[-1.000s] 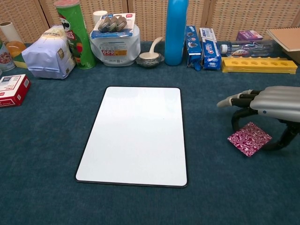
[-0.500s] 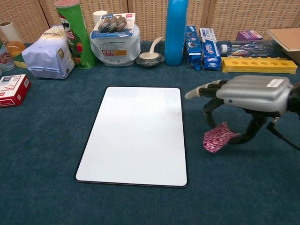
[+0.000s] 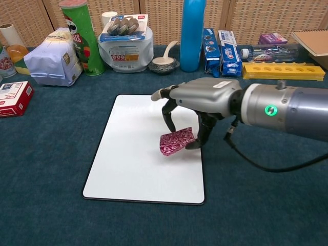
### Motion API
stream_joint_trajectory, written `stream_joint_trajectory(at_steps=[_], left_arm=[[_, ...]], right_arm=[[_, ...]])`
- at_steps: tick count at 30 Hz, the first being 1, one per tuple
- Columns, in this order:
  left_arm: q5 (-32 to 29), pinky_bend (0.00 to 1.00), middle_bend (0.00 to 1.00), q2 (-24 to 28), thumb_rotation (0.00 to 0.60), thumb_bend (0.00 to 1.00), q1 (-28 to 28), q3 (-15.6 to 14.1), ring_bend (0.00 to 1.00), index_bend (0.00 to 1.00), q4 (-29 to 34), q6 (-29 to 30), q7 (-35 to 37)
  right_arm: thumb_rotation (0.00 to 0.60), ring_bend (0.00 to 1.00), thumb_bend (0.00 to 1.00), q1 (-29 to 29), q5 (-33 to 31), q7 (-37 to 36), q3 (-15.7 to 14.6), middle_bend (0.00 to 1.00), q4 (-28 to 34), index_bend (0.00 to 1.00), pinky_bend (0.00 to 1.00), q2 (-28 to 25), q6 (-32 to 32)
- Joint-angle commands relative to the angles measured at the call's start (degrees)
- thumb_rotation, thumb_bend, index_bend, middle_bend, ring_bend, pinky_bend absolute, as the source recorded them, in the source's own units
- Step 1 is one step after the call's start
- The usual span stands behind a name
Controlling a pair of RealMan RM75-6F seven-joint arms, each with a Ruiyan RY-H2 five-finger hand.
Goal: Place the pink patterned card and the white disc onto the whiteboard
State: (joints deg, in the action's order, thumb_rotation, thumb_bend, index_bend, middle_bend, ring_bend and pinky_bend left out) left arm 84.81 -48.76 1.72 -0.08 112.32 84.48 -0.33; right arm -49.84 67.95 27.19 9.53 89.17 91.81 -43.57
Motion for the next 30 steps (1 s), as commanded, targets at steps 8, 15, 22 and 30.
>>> stream_joint_trajectory(at_steps=[8, 15, 22, 30], left_arm=[[-0.2, 0.11, 0.00, 0.5, 0.600, 0.12, 0.2, 0.1, 0.00, 0.00, -0.4, -0.4, 1.2], [-1.0, 0.11, 0.00, 0.2, 0.600, 0.12, 0.1, 0.5, 0.00, 0.00, -0.3, 0.0, 0.7], [-0.7, 0.11, 0.00, 0.5, 0.600, 0.12, 0.1, 0.3, 0.00, 0.00, -0.5, -0.3, 1.2], [-0.4, 0.11, 0.00, 0.5, 0.600, 0.12, 0.1, 0.2, 0.00, 0.00, -0.3, -0.3, 1.0]], right_arm=[[0.600, 0.03, 0.30, -5.9, -18.5, 11.3, 5.2, 0.06, -1.2, 0.49, 0.10, 8.3, -6.3], [0.600, 0.00, 0.28, -6.9, -21.3, 14.6, 4.5, 0.03, -1.4, 0.10, 0.08, 10.1, -10.6], [0.600, 0.00, 0.18, -6.3, -21.8, 14.7, 4.1, 0.02, 2.0, 0.02, 0.08, 6.2, -12.5], [0.600, 0.00, 0.18, -3.2, -21.5, 10.3, 2.9, 0.02, 3.5, 0.11, 0.08, -1.6, -12.1]])
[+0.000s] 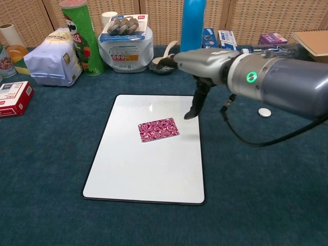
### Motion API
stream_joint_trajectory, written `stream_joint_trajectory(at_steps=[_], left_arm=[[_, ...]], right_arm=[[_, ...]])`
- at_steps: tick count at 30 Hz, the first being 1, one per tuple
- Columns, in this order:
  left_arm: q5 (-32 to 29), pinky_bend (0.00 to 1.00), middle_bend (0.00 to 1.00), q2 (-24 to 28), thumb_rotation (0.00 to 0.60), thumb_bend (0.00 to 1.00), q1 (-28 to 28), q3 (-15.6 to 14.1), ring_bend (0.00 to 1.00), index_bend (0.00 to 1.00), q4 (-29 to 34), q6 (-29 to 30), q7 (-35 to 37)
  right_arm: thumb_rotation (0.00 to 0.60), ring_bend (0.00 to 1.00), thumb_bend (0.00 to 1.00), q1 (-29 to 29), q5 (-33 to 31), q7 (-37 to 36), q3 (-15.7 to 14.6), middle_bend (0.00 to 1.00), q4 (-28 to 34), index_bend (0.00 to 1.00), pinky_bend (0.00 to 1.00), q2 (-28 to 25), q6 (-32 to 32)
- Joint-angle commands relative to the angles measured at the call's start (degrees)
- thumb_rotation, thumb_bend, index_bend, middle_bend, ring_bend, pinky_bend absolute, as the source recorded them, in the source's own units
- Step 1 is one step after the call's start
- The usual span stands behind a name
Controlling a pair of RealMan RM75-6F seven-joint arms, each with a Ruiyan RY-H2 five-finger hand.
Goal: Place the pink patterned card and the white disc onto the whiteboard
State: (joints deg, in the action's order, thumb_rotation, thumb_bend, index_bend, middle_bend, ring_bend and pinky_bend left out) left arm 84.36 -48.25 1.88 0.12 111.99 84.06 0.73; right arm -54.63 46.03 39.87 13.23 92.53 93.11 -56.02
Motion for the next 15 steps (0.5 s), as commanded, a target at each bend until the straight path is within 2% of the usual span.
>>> stream_joint_trajectory(at_steps=[1, 6, 9, 15], left_arm=[[0.0, 0.11, 0.00, -0.1, 0.600, 0.12, -0.1, 0.0, 0.00, 0.00, 0.1, 0.3, -0.1], [0.2, 0.11, 0.00, -0.7, 0.600, 0.12, -0.5, 0.1, 0.00, 0.00, 0.2, 1.3, -1.4], [0.3, 0.11, 0.00, -1.1, 0.600, 0.12, -0.5, 0.0, 0.00, 0.00, 0.4, 1.3, -2.4], [-0.1, 0.11, 0.00, -1.6, 0.600, 0.12, -0.3, 0.0, 0.00, 0.00, 0.8, 0.9, -3.9]], right_arm=[[0.600, 0.00, 0.18, 2.2, 0.4, -3.3, -1.1, 0.02, -0.4, 0.12, 0.08, -3.8, 0.7], [0.600, 0.01, 0.21, 4.8, 2.1, -9.6, -2.7, 0.03, -4.5, 0.24, 0.09, -8.0, 3.9], [0.600, 0.01, 0.24, 6.8, 3.6, -15.0, -3.8, 0.04, -9.2, 0.32, 0.09, -9.5, 6.4], [0.600, 0.01, 0.27, 8.5, 5.9, -21.5, -4.7, 0.04, -16.0, 0.34, 0.09, -9.0, 10.0]])
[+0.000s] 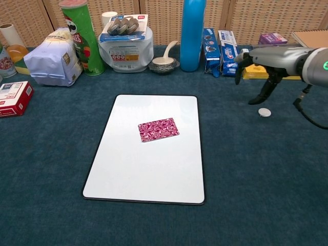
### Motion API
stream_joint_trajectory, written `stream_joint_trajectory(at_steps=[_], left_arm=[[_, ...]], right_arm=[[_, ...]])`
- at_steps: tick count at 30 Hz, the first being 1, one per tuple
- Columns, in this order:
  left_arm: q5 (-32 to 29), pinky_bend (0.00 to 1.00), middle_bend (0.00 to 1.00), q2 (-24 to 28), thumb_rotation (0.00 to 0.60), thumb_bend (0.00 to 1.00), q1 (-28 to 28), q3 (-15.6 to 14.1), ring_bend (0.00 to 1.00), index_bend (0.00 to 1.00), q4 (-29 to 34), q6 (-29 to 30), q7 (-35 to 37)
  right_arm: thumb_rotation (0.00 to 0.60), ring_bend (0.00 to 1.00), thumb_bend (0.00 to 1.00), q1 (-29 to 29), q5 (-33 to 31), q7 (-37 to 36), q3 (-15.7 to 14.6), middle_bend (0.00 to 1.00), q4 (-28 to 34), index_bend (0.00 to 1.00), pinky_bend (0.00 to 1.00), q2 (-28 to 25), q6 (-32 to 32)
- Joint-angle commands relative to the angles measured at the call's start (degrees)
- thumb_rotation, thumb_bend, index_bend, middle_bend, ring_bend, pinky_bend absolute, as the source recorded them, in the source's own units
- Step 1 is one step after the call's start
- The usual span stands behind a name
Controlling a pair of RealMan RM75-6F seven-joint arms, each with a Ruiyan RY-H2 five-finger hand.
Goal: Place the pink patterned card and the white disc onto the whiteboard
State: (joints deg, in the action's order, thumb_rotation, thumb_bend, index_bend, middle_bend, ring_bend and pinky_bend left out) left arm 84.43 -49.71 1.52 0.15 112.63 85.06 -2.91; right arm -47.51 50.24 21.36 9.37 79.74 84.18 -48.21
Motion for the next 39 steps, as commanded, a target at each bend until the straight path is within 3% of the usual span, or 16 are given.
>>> stream_joint_trajectory(at_steps=[1, 12, 23, 39], left_arm=[[-0.2, 0.11, 0.00, -0.2, 0.600, 0.12, 0.1, 0.0, 0.00, 0.00, 0.2, -0.1, -0.5], [-0.6, 0.11, 0.00, -0.3, 0.600, 0.12, 0.3, 0.0, 0.00, 0.00, 0.4, -0.7, -1.0], [-0.5, 0.11, 0.00, -0.4, 0.600, 0.12, 0.3, -0.1, 0.00, 0.00, 0.5, -0.9, -1.4], [-0.8, 0.11, 0.00, -0.8, 0.600, 0.12, 0.6, -0.2, 0.00, 0.00, 0.8, -1.5, -2.6]], right_arm=[[0.600, 0.01, 0.27, 1.6, 2.2, -3.9, -1.1, 0.04, -4.4, 0.35, 0.09, 0.2, 2.7], [0.600, 0.02, 0.28, 3.7, 6.8, -10.6, -2.6, 0.04, -10.0, 0.36, 0.09, 1.9, 5.5], [0.600, 0.02, 0.29, 4.6, 10.7, -16.6, -2.1, 0.05, -14.9, 0.39, 0.10, 3.8, 6.8], [0.600, 0.02, 0.32, 4.6, 11.8, -18.8, -1.2, 0.06, -17.7, 0.43, 0.10, 5.6, 8.7]])
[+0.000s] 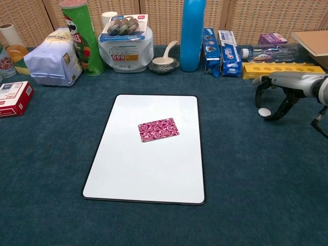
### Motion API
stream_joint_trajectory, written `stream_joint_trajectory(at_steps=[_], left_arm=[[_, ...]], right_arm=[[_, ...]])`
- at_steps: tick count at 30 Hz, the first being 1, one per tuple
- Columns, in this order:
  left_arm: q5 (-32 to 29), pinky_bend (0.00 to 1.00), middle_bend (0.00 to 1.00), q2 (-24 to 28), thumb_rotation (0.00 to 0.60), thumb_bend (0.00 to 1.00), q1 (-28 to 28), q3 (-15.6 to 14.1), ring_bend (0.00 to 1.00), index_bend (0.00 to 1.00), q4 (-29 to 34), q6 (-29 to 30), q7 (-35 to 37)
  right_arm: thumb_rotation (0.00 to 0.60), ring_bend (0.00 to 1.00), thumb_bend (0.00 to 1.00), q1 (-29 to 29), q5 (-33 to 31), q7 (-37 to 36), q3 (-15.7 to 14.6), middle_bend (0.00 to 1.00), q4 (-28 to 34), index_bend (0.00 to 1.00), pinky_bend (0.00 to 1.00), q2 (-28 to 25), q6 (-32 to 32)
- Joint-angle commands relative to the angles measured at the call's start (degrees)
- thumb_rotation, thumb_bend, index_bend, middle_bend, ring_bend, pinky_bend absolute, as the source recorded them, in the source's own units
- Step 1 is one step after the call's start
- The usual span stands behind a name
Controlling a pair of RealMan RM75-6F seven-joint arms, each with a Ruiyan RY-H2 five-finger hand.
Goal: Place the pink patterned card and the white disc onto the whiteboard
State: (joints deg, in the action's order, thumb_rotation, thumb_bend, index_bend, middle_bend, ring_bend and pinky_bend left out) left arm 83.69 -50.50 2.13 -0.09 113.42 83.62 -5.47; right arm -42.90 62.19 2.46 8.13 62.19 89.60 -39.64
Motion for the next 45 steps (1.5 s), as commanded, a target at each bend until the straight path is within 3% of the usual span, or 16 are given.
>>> stream_joint_trajectory(at_steps=[1, 25, 36, 39, 45], left_arm=[[-0.1, 0.11, 0.00, 0.0, 0.600, 0.12, 0.0, 0.0, 0.00, 0.00, 0.0, -0.1, 0.0], [-0.2, 0.11, 0.00, 0.0, 0.600, 0.12, 0.1, 0.0, 0.00, 0.00, 0.1, -0.1, -0.1], [0.5, 0.11, 0.00, 0.7, 0.600, 0.12, 0.0, -0.1, 0.00, 0.00, -0.1, 0.1, 1.8], [0.8, 0.11, 0.00, 1.0, 0.600, 0.12, -0.1, -0.2, 0.00, 0.00, -0.3, 0.2, 2.7], [1.2, 0.11, 0.00, 1.7, 0.600, 0.12, -0.1, -0.4, 0.00, 0.00, -0.6, 0.0, 4.2]], right_arm=[[0.600, 0.02, 0.33, -0.1, -0.3, 0.2, 0.1, 0.06, -0.3, 0.43, 0.10, 0.2, 0.3], [0.600, 0.02, 0.36, 0.5, 1.7, -1.0, 1.0, 0.07, 1.1, 0.50, 0.11, 0.0, -0.3], [0.600, 0.02, 0.37, -1.4, 1.5, 3.8, 3.0, 0.07, 15.2, 0.50, 0.12, -2.4, -3.3], [0.600, 0.02, 0.37, -2.9, -1.8, 7.7, 4.2, 0.07, 19.2, 0.50, 0.12, -0.5, -4.4], [0.600, 0.02, 0.37, -6.1, -7.8, 14.7, 5.0, 0.07, 21.3, 0.50, 0.12, 4.0, -5.9]])
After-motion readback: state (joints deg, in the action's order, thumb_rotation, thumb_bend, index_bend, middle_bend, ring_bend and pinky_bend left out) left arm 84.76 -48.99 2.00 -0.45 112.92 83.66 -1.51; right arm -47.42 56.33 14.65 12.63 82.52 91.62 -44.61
